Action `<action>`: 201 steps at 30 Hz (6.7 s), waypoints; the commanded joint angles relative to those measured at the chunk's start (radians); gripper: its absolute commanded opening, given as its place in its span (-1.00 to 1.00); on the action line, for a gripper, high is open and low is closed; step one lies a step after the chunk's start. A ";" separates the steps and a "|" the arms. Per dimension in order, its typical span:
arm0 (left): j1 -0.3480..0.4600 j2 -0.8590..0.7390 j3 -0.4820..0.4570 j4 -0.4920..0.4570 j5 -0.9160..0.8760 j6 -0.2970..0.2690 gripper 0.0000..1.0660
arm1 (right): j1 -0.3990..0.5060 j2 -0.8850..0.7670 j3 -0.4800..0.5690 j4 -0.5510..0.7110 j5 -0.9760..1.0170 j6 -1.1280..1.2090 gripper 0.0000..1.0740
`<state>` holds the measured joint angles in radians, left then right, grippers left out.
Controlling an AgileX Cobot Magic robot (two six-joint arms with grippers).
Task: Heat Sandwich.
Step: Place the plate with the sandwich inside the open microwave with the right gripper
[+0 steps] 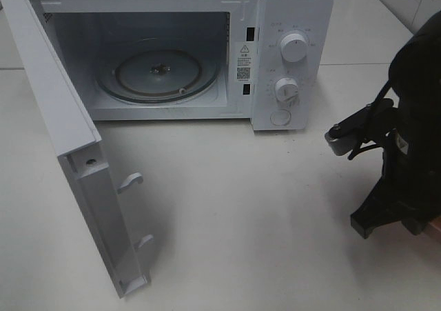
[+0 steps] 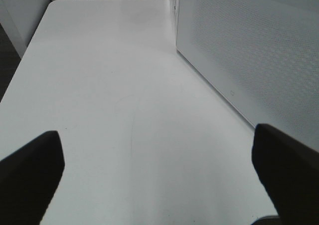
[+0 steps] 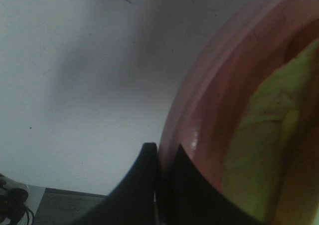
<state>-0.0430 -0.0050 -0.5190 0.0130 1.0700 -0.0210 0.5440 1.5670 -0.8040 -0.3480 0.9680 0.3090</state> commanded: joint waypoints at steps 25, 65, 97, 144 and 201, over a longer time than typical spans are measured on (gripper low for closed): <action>0.001 -0.023 0.002 0.002 0.000 0.002 0.83 | 0.394 -0.134 0.004 -0.063 0.053 -0.058 -0.99; 0.001 -0.023 0.002 0.002 0.000 0.002 0.83 | 0.435 -0.160 0.004 -0.075 -0.172 -0.930 -0.99; 0.001 -0.023 0.002 0.002 0.000 0.002 0.83 | 0.213 -0.160 0.004 0.112 -0.391 -1.611 -1.00; 0.001 -0.023 0.002 0.002 0.000 0.002 0.83 | 0.110 0.199 -0.308 0.296 -0.470 -1.920 -1.00; 0.001 -0.023 0.002 0.002 0.000 0.002 0.83 | 0.110 0.733 -1.170 0.231 -0.115 -1.588 -0.94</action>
<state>-0.0430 -0.0050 -0.5190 0.0130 1.0700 -0.0210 0.6600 2.3060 -1.9610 -0.1040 0.8560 -1.2950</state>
